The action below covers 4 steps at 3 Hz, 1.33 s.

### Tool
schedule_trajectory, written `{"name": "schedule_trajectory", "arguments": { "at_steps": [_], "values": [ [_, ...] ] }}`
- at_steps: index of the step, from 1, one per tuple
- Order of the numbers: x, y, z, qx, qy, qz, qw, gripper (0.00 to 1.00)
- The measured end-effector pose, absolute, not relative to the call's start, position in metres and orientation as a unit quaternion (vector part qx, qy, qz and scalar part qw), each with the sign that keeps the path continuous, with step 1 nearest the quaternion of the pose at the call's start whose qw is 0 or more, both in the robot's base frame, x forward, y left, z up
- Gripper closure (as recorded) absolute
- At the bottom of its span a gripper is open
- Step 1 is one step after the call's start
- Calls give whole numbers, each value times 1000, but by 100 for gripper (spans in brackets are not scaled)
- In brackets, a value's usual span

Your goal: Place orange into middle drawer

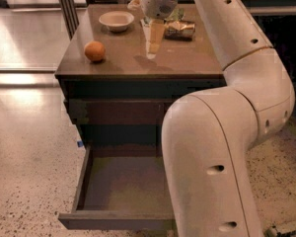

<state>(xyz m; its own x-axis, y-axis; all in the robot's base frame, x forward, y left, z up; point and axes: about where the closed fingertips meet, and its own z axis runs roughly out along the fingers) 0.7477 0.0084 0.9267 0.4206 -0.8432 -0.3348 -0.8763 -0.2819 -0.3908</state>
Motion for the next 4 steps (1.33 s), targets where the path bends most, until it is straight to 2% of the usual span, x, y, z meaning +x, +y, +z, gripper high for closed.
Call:
{"name": "schedule_trajectory", "arguments": {
  "at_steps": [2, 4],
  "values": [
    [757, 13, 923, -797, 527, 40, 292, 0],
    [789, 45, 891, -804, 454, 86, 375, 0]
  ]
}}
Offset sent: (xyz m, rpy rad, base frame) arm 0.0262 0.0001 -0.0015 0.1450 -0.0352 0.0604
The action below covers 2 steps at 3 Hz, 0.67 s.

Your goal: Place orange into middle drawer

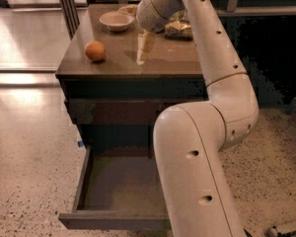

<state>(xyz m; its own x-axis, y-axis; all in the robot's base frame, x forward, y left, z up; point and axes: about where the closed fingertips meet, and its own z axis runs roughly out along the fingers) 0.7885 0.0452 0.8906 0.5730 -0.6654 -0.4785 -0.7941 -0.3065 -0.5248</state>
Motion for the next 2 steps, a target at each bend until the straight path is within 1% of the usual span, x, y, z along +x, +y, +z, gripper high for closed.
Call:
{"name": "schedule_trajectory", "arguments": {
  "at_steps": [2],
  "values": [
    [791, 55, 891, -807, 444, 83, 379, 0]
  ]
}}
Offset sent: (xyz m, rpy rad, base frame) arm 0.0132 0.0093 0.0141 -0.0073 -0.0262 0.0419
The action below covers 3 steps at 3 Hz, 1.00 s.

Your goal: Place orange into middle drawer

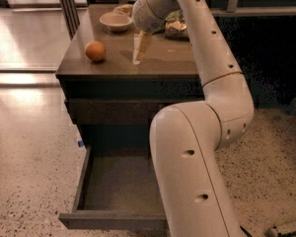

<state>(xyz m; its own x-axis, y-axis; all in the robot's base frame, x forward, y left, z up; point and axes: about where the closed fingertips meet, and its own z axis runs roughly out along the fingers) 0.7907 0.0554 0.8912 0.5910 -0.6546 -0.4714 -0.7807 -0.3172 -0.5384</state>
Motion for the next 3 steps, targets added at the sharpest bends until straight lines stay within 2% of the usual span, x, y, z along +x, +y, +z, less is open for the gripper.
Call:
{"name": "schedule_trajectory", "arguments": {
  "at_steps": [2, 3],
  "values": [
    [777, 124, 885, -846, 362, 100, 379, 0],
    [765, 158, 864, -858, 332, 135, 368, 0]
  ]
}}
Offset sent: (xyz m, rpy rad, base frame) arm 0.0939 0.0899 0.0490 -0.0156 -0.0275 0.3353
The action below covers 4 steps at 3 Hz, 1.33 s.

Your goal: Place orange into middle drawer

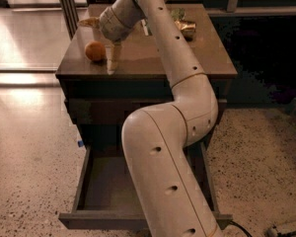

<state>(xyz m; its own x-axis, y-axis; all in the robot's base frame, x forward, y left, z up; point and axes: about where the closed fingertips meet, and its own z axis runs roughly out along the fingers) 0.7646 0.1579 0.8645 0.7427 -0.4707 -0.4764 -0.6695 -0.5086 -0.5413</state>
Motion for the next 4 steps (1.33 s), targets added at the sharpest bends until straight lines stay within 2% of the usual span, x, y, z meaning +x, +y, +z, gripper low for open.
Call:
{"name": "schedule_trajectory", "arguments": {
  "at_steps": [3, 4],
  "values": [
    [787, 171, 857, -858, 360, 91, 356, 0],
    [800, 169, 859, -859, 384, 50, 336, 0]
  ]
}}
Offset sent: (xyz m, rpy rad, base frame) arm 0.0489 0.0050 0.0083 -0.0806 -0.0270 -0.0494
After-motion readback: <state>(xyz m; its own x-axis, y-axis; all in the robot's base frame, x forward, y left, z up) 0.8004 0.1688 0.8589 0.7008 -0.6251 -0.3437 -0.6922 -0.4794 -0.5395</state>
